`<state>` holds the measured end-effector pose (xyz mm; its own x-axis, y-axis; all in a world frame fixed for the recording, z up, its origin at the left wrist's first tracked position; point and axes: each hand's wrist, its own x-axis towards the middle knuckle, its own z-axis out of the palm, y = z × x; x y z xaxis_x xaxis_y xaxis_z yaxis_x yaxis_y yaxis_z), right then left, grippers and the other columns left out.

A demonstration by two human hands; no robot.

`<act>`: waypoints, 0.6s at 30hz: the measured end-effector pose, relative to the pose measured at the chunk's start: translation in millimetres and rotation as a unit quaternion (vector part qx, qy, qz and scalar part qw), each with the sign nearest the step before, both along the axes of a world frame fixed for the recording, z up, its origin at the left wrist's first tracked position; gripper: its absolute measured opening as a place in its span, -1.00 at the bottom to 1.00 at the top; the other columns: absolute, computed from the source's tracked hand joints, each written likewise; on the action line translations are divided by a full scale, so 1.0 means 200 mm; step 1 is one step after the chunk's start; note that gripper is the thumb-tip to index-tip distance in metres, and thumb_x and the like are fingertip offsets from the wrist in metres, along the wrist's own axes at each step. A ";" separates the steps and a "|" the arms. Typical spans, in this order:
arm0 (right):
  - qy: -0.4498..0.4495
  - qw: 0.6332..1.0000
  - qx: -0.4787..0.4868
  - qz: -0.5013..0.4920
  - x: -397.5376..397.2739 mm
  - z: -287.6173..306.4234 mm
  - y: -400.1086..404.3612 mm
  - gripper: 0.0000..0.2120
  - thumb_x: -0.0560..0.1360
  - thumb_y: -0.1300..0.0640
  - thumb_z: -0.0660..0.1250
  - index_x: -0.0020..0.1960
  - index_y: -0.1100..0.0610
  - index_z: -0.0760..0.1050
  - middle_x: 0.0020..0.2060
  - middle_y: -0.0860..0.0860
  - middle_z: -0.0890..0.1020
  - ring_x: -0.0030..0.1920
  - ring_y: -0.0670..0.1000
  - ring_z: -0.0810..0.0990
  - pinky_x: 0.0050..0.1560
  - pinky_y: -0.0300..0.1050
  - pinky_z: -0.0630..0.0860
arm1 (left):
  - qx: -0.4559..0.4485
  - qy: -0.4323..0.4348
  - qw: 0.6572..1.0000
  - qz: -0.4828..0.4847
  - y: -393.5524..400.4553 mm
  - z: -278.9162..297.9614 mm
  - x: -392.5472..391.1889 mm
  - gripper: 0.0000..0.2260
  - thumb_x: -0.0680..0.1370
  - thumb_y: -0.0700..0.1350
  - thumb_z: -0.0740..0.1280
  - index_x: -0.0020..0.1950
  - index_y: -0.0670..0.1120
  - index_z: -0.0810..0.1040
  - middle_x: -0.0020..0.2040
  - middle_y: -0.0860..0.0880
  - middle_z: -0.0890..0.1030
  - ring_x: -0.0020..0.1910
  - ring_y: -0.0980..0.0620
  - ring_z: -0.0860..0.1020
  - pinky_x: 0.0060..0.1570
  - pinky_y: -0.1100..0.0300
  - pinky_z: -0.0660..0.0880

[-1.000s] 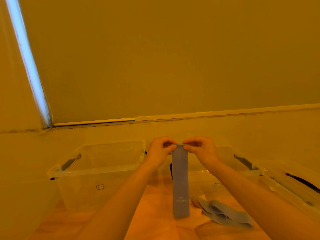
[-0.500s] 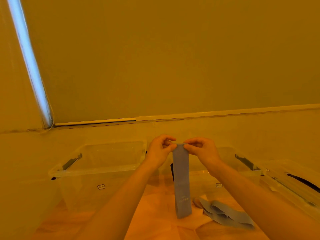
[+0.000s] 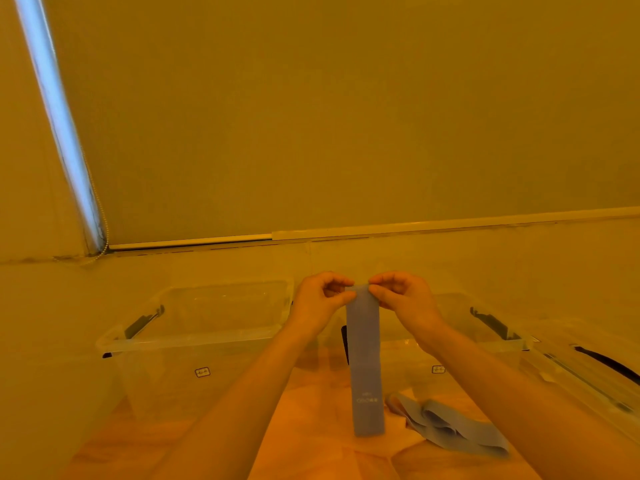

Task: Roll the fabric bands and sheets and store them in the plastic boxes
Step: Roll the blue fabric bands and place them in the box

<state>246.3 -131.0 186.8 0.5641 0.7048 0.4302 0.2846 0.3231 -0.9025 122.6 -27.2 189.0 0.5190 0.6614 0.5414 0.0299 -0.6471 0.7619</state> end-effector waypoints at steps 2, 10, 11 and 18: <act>0.008 1.000 -0.003 0.005 0.00 0.00 0.00 -0.85 0.46 0.35 0.39 0.03 0.31 0.57 -0.12 0.17 0.65 -0.18 -0.10 0.62 -0.20 -0.32 0.59 | -0.002 0.006 1.000 -0.002 0.00 0.00 0.00 -0.84 0.44 -0.26 0.45 -0.07 -0.04 0.59 -0.13 0.03 0.58 -0.11 0.10 0.55 -0.12 0.30 0.51; -0.014 0.999 -0.028 -0.013 0.00 0.00 0.00 -0.84 0.42 0.39 0.41 0.00 0.29 0.59 -0.20 0.08 0.63 -0.22 -0.14 0.59 -0.28 -0.41 0.52 | -0.010 -0.003 1.000 -0.006 0.00 -0.01 0.00 -0.88 0.48 -0.27 0.41 -0.10 -0.06 0.58 -0.18 0.09 0.56 -0.15 0.13 0.53 -0.18 0.36 0.46; -0.015 0.999 -0.028 -0.014 0.00 0.00 0.00 -0.85 0.42 0.38 0.41 0.00 0.30 0.60 -0.20 0.08 0.63 -0.23 -0.14 0.59 -0.29 -0.41 0.52 | -0.010 -0.003 1.000 -0.006 0.00 -0.01 0.00 -0.88 0.49 -0.27 0.40 -0.10 -0.06 0.58 -0.19 0.09 0.56 -0.16 0.13 0.53 -0.19 0.37 0.45; -0.004 1.000 -0.025 -0.017 0.01 -0.01 -0.01 -0.85 0.42 0.33 0.43 0.00 0.26 0.63 -0.21 -0.03 0.63 -0.18 -0.17 0.60 -0.25 -0.40 0.54 | 0.010 0.014 0.999 0.028 -0.01 -0.02 0.01 -0.93 0.49 -0.21 0.41 -0.12 -0.04 0.58 -0.08 0.00 0.56 -0.12 0.10 0.51 -0.21 0.40 0.40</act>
